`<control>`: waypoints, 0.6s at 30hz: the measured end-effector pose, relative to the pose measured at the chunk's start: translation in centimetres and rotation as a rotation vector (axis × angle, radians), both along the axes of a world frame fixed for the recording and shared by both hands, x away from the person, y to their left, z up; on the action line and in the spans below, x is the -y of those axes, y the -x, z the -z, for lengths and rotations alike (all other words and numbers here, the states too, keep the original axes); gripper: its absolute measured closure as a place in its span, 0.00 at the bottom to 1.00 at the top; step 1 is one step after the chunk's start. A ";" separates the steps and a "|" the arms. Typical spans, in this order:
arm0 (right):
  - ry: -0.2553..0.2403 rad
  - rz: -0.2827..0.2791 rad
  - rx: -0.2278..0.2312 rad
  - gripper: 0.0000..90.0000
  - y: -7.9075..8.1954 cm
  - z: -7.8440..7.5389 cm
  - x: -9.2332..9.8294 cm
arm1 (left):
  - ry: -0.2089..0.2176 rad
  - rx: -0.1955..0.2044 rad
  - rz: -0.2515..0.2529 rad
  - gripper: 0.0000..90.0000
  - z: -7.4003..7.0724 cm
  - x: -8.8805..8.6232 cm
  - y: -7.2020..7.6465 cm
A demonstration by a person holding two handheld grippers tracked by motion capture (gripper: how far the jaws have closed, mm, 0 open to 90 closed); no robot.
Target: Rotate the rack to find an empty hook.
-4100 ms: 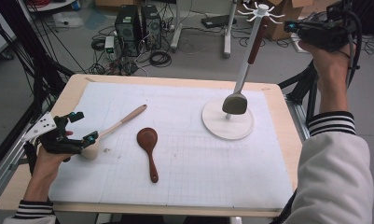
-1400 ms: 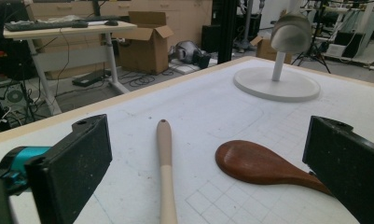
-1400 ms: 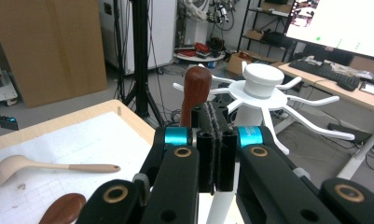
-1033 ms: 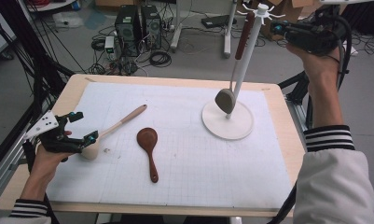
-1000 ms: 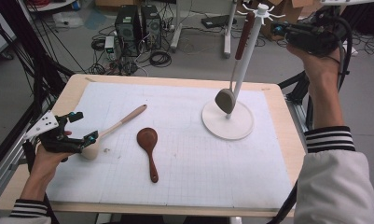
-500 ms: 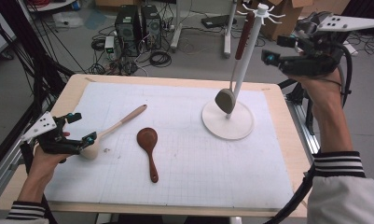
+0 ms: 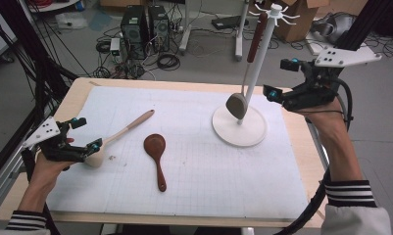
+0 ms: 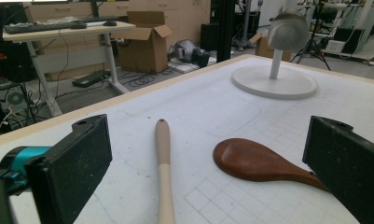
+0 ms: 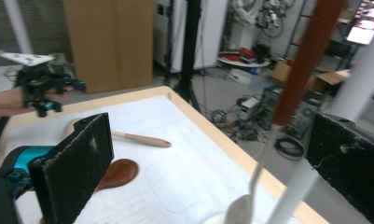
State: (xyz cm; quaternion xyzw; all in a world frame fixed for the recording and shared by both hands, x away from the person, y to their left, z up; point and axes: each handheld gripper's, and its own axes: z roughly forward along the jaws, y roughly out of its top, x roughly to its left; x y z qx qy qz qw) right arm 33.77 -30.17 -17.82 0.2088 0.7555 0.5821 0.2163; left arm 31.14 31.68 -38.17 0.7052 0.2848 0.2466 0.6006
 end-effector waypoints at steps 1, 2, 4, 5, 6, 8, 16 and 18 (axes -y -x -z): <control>-0.002 -0.012 -0.002 0.00 0.1 0.3 -0.1 | -0.003 0.000 0.002 0.02 0.0 0.0 0.0; -0.005 -0.018 -0.001 0.00 0.2 0.8 -0.2 | -0.003 0.001 0.003 0.02 -0.1 0.0 0.0; -0.014 -0.037 -0.001 0.00 0.4 1.5 -0.4 | -0.003 0.004 0.008 0.02 -0.1 0.1 0.0; -0.017 -0.041 0.004 0.00 0.5 1.8 -0.6 | -0.005 0.009 0.008 0.02 -0.2 0.1 0.1; -0.019 -0.048 0.003 0.00 0.7 2.2 -0.7 | -0.002 0.010 0.008 0.02 -0.2 0.1 0.1; -0.029 -0.062 0.020 0.00 0.8 2.9 -0.9 | -0.001 0.012 0.011 0.02 -0.3 0.1 0.1; -0.047 -0.073 0.036 0.00 1.5 6.4 -1.5 | 0.005 0.015 0.019 0.02 -0.4 0.3 0.1; -0.057 -0.063 0.033 0.00 1.6 7.3 -1.4 | 0.005 0.021 0.023 0.02 -0.4 0.3 0.1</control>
